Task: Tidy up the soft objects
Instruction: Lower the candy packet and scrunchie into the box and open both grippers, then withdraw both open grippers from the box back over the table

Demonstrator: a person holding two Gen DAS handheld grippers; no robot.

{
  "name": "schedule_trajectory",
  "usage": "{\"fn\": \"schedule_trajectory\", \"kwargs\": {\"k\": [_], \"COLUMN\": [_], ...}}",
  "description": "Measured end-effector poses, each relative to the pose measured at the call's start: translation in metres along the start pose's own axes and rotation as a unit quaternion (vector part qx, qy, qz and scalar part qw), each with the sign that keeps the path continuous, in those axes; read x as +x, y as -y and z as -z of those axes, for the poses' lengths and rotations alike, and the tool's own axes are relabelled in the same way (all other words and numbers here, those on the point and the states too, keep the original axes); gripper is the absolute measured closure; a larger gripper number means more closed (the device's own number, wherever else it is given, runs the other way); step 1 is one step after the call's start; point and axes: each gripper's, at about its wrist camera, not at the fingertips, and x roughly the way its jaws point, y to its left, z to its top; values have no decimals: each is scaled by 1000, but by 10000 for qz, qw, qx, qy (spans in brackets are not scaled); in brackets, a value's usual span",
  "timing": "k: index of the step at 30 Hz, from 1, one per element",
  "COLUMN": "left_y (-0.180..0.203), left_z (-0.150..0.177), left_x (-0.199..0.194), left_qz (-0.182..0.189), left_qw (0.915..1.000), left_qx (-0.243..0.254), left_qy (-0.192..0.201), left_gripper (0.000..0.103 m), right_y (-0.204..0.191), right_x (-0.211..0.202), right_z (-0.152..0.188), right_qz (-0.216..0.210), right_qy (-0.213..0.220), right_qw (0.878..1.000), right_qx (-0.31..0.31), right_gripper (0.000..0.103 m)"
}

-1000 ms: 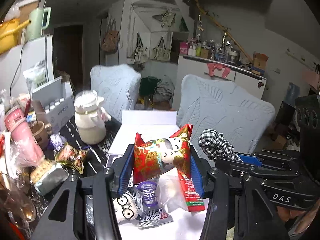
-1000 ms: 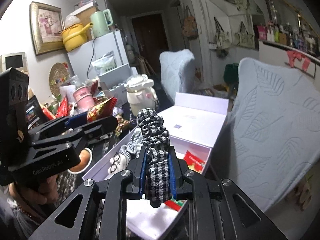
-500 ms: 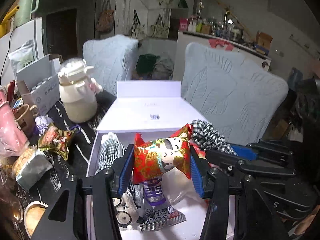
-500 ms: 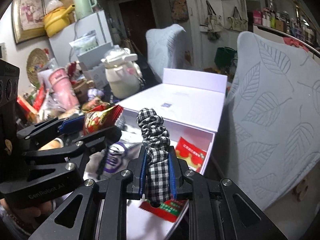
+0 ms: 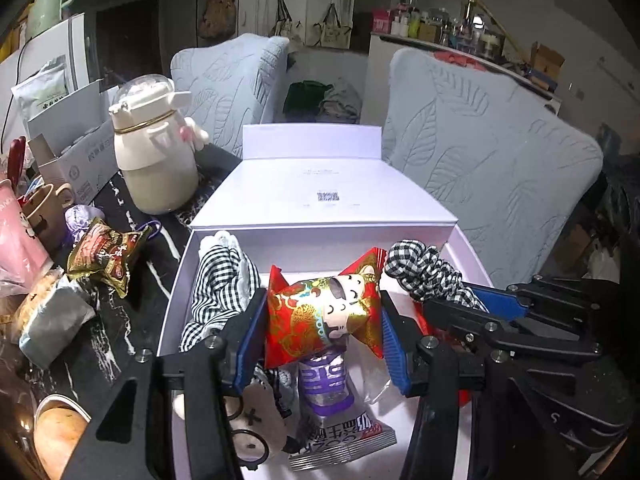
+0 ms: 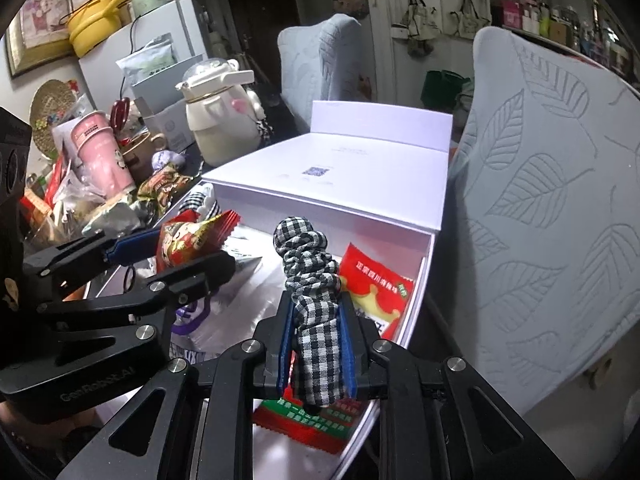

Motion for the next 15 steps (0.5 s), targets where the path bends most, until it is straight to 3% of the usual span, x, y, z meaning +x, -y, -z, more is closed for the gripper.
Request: {"fn": "schedule_trajectory", "kwargs": {"k": [3, 6, 11, 15], "left_y": [2, 3, 5, 8], "left_z": [-2, -2, -1, -3], "left_x": [3, 4, 0, -10], "left_qz": [-140, -220, -301, -449], "left_qw": [9998, 9996, 9993, 9988], "left_qx": [36, 64, -43, -8], "left_qy": [-103, -173, -234, -173], "left_gripper": [49, 46, 32, 31], "right_y": [2, 3, 3, 2], "right_x": [0, -4, -16, -29], "right_z": [1, 1, 1, 0], "right_qz": [53, 185, 257, 331], "right_qy": [-77, -50, -26, 36], "right_qw": [10000, 9998, 9997, 9994], "right_qx": [28, 34, -17, -43], "right_gripper": [78, 63, 61, 61]}}
